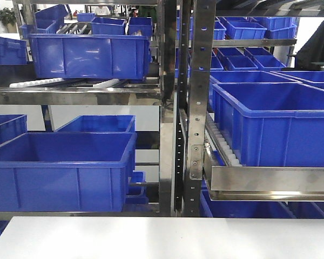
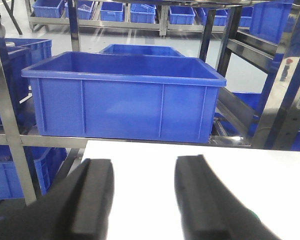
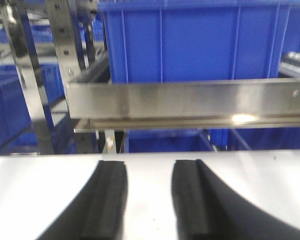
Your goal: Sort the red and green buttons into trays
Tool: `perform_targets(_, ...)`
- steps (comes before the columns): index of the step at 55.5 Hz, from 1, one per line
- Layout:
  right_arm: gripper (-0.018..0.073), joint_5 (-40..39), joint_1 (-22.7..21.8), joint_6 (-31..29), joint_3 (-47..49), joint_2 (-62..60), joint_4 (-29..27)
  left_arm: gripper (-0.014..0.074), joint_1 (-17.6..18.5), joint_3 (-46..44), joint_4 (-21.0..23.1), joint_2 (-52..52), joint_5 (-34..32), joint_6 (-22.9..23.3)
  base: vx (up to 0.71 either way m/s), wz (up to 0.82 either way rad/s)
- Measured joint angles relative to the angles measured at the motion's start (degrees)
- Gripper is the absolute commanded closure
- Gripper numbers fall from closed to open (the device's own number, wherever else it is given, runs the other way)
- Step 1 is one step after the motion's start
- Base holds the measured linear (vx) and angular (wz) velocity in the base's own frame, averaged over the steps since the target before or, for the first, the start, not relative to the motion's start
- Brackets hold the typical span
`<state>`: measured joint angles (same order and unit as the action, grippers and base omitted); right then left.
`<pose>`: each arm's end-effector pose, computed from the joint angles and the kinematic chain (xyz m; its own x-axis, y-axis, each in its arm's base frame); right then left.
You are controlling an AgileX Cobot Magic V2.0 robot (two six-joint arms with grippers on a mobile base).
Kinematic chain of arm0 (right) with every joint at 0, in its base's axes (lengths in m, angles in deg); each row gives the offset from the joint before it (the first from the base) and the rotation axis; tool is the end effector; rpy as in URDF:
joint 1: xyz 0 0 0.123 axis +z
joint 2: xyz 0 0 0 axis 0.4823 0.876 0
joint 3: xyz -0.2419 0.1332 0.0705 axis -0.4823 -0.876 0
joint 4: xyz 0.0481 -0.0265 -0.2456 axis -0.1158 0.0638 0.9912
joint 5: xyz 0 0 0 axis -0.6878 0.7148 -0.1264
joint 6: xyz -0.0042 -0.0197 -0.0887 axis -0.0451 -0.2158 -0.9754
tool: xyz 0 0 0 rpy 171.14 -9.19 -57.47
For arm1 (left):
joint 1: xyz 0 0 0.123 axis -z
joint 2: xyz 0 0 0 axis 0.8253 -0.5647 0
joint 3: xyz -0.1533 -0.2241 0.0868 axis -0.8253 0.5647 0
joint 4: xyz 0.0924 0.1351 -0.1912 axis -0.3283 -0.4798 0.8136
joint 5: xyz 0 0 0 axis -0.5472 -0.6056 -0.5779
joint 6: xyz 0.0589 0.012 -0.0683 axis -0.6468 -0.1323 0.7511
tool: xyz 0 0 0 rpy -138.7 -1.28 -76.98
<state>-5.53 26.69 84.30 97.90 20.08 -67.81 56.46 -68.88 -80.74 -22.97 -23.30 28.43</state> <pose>0.1054 -0.0050 0.2672 -0.2033 0.0196 -0.9789 0.0508 0.9987 0.0095 0.1238 -0.0022 0.2733 -0.2213 -0.0736 -0.9724 0.0014 0.9971 -0.0758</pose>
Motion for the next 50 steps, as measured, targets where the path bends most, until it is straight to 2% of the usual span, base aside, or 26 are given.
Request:
perform_targets(13, 0.0144, -1.8, 0.0, 0.0, 0.0, 6.1, -0.1, 0.0113, 0.0, 0.0, 0.0, -3.6, 1.4, 0.0, 0.00, 0.00)
perform_targets(18, 0.0144, -2.7, 0.0, 0.0, 0.0, 8.0, -0.1, 0.0113, 1.1, 0.0, 0.0, -5.7, 2.3, 0.0, 0.00, 0.00)
perform_targets(26, 0.0144, -3.3, 0.0, 0.0, 0.0, 10.2, -0.1, 0.0113, 5.8, 0.0, 0.0, -10.1, 0.5, 0.0, 0.00, 0.00)
perform_targets(38, 0.0144, -3.7, 0.0, 0.0, 0.0, 12.2, -0.1, 0.0080, 13.5, 0.0, 0.0, -19.5, -7.2, 0.0, 0.00, 0.00)
perform_targets(50, 0.0144, -3.7, 0.0, 0.0, 0.0, 12.8, -0.1, 0.0046, 19.6, -0.2, 0.0, -30.4, -13.9, 0.0, 0.00, 0.00)
